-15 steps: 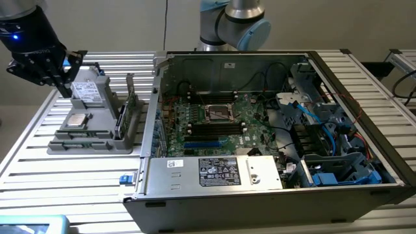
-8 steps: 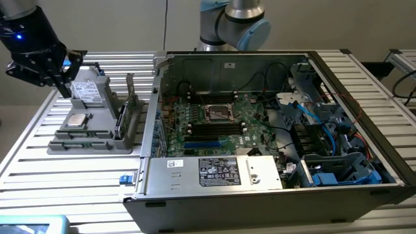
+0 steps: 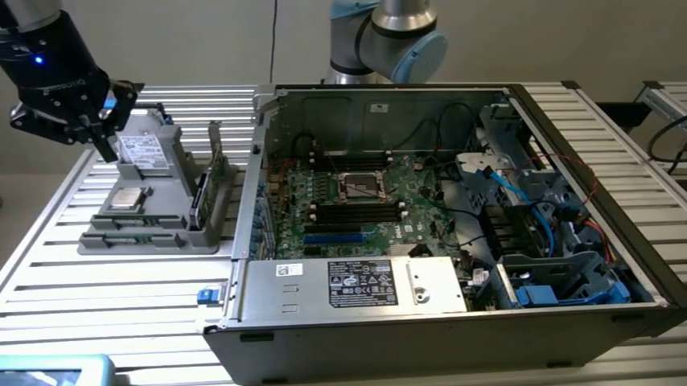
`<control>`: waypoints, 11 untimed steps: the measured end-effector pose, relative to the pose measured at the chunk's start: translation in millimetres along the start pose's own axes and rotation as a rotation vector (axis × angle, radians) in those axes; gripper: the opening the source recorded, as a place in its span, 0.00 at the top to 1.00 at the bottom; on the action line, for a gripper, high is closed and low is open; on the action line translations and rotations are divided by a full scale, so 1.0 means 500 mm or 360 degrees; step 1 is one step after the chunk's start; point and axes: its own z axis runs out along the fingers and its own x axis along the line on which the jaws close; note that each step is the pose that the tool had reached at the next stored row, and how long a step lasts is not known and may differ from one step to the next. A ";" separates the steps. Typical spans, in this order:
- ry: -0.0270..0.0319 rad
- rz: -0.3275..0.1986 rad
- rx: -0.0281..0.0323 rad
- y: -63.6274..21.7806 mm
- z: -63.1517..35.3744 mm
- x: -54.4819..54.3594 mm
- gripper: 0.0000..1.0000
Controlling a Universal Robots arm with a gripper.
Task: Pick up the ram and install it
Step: 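Pick up the ram and move it above insertion slot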
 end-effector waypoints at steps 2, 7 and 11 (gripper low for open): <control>0.00026 -0.0057 -0.00010 0.000 0.000 0.000 0.89; 0.00091 -0.0202 -0.00036 0.000 0.000 0.000 0.89; 0.00143 -0.0316 -0.00056 0.000 0.000 0.000 0.89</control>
